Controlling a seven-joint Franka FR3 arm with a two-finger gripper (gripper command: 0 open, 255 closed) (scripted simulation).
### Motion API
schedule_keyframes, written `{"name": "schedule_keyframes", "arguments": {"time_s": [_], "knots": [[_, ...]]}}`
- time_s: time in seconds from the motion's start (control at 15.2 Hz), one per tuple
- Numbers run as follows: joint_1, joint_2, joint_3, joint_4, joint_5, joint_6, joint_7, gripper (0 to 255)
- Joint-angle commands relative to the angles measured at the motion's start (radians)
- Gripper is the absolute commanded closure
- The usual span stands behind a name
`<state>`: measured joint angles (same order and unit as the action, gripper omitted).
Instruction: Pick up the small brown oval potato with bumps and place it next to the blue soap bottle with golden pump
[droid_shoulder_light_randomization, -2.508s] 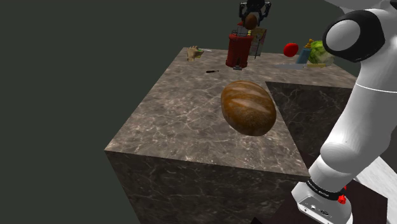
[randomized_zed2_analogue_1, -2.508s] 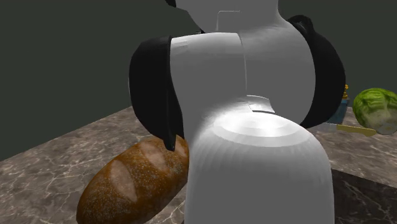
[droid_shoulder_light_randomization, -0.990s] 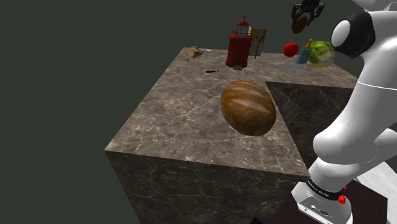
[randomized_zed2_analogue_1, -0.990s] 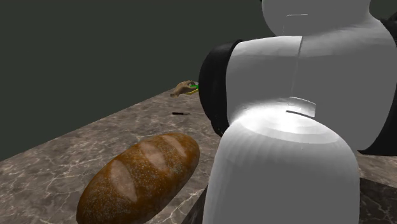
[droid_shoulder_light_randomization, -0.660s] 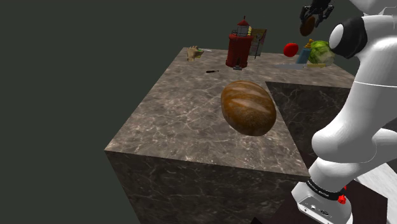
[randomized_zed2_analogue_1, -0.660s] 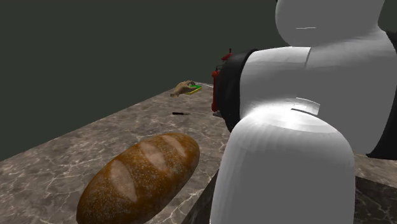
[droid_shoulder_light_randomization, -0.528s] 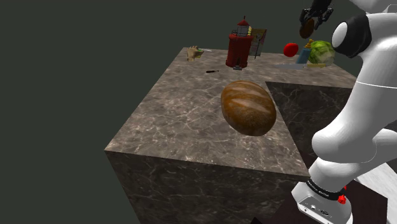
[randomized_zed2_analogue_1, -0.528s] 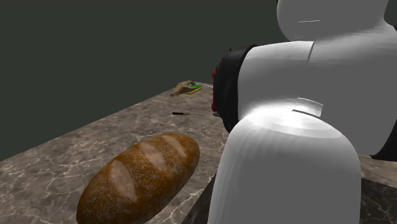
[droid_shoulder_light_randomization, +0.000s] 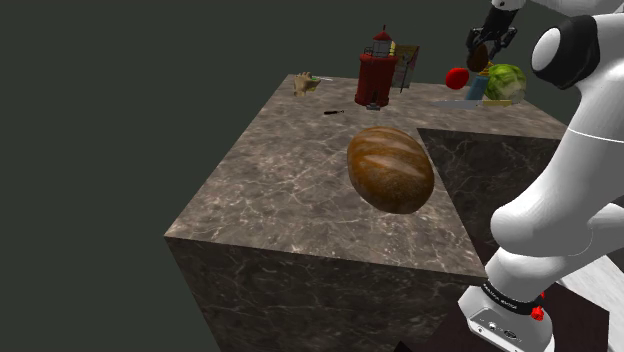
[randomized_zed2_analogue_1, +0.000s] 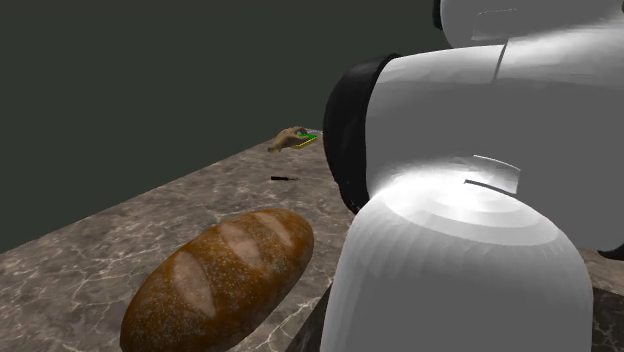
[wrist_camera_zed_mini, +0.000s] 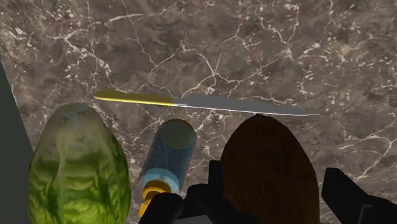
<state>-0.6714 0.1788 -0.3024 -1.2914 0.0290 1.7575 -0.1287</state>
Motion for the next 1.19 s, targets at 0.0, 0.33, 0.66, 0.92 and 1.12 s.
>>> {"name": "schedule_keyframes", "arguments": {"time_s": [0.0,0.33,0.66,0.92,1.12], "knots": [[0.004,-0.012,0.001,-0.045,-0.005,0.033,0.003,255],[0.011,-0.038,0.003,-0.147,-0.014,0.111,0.009,255],[0.015,-0.055,0.005,-0.237,-0.021,0.185,0.014,255],[0.017,-0.063,0.005,-0.301,-0.024,0.241,0.016,255],[0.018,-0.066,0.006,-0.345,-0.025,0.282,0.018,255]]}}
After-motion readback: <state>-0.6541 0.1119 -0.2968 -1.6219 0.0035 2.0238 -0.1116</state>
